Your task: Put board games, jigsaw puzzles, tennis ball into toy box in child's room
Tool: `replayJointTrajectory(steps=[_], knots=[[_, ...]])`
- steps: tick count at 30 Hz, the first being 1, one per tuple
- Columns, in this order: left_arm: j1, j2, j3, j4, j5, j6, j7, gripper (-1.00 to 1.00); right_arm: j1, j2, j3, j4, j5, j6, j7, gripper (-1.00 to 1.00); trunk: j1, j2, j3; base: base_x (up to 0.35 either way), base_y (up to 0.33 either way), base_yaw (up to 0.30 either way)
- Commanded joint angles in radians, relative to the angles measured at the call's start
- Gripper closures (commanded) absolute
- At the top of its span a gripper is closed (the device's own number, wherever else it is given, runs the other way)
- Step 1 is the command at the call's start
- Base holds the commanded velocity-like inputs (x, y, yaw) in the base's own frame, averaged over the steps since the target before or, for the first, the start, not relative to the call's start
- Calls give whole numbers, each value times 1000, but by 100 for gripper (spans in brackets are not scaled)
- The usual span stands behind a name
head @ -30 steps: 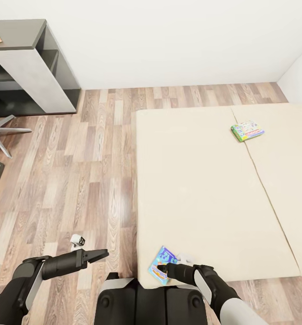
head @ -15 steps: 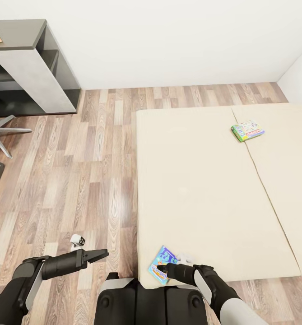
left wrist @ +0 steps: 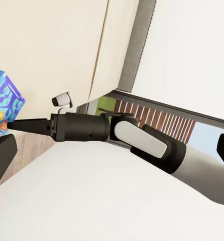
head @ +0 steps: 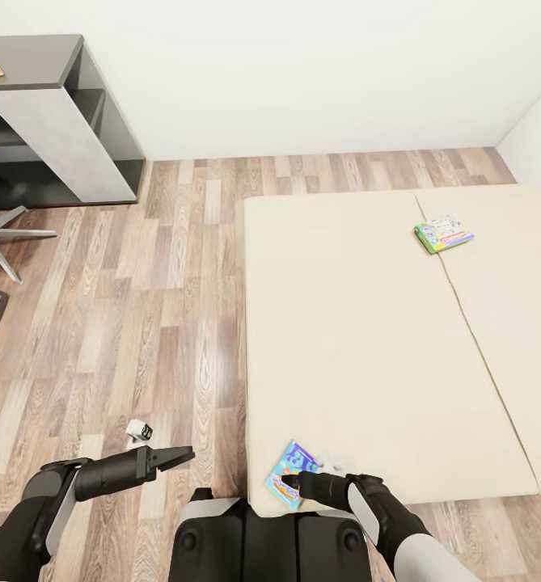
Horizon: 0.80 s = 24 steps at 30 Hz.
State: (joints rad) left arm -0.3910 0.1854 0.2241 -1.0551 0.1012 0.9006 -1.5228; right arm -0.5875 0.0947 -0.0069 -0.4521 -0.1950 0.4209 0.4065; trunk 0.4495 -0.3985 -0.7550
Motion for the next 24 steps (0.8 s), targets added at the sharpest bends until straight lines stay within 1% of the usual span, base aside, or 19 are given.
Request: replayJointTrajectory(steps=[1,14,24], knots=[[0,0,0,0,0,11,-4,-100,0,0,-1,-1,-8,7,-1,-100,1,-1,-1,0,0,0],[0,-1,0,0,0,11,-4,-100,0,0,-1,-1,-8,7,0,-100,1,-1,-1,0,2,0],[0,-1,0,0,0,11,-4,-100,0,0,-1,-1,-8,7,-2,-100,1,-1,-1,0,34,0]])
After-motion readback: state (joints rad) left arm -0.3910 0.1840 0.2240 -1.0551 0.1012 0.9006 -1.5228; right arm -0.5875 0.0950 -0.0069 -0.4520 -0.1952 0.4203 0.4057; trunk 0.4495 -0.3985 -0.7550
